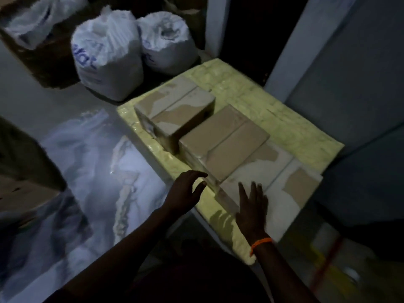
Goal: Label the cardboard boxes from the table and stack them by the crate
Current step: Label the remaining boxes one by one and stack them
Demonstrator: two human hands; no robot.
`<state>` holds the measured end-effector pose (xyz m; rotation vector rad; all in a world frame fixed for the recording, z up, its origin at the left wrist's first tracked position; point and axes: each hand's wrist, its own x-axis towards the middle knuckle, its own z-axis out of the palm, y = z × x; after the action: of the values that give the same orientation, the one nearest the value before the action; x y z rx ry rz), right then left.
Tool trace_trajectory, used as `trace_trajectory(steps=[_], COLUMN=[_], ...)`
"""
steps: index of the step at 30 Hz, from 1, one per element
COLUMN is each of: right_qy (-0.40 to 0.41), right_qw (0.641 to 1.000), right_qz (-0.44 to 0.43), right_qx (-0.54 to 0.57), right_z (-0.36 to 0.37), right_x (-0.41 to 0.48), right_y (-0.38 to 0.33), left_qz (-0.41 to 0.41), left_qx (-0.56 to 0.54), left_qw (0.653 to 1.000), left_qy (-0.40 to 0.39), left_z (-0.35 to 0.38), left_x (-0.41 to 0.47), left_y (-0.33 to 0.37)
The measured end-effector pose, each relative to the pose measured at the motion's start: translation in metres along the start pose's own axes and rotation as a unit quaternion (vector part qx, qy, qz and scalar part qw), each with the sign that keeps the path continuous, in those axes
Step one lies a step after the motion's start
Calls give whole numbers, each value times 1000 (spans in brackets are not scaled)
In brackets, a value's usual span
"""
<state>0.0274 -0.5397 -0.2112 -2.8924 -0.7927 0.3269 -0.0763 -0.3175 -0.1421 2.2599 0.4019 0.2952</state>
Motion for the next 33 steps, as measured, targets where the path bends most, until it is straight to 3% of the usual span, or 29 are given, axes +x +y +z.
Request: trace_trajectory(steps=[9, 12, 15, 18, 20, 23, 29, 33], right_qy=[7, 62, 107, 88, 75, 101, 161, 183], right_qw=[999, 991, 920, 826, 796, 784, 789, 800], right_qz=[-43, 37, 220, 289, 283, 280, 217, 139], right_qx=[10, 111, 306, 477, 530, 545, 552, 554], right_z=[-2, -10, -16, -19, -22, -34, -100, -143], right_x=[-36, -38, -35, -29, -35, -47, -64, -59], right_y=[115, 132, 150, 160, 162, 170, 168, 144], left_qz=[44, -8, -98, -164, -174, -153, -129, -134], left_qx=[9, 31, 57, 29, 21, 6, -143, -216], left_qw=[993, 988, 979, 968, 967, 971, 974, 967], left_qy=[-113, -153, -168, -187, -184, -185, -120, -9], left_z=[102, 133, 152, 164, 165, 160, 129, 88], left_x=[36, 39, 44, 47, 50, 53, 51, 36], left_y=[53, 56, 58, 62, 66, 89, 136, 142])
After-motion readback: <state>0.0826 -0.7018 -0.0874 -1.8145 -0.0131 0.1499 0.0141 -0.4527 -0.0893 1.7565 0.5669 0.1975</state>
